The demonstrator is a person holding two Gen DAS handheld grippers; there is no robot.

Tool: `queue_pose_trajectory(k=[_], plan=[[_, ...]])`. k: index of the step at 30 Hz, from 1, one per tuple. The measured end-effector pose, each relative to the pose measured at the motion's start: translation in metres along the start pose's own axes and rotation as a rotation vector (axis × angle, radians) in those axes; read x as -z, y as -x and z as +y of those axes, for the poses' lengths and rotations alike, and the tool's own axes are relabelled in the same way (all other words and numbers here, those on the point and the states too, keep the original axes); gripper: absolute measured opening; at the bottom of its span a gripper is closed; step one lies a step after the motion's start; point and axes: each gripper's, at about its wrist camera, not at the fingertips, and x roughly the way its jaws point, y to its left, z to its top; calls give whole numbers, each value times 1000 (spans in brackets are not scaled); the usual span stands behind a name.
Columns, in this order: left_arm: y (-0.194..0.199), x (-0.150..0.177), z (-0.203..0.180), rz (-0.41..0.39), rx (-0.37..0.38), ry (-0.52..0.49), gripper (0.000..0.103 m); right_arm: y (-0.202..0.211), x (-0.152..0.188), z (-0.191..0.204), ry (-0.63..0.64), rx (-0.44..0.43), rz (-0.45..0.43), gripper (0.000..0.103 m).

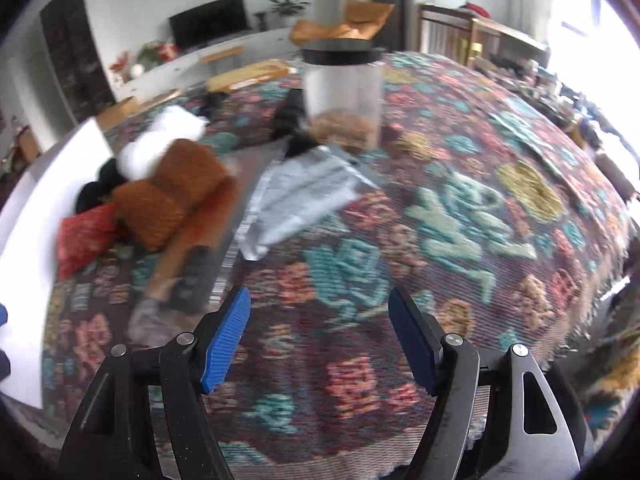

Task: Organize soft objects

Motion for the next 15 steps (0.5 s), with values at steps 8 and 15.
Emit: queue_pose_trajectory(k=[8, 15], plan=[[-82, -15, 15, -6, -124, 1, 97, -31, -1, -17, -5, 49, 1, 82], [-96, -25, 15, -24, -176, -25, 103, -31, 4, -22, -18, 26, -14, 88]])
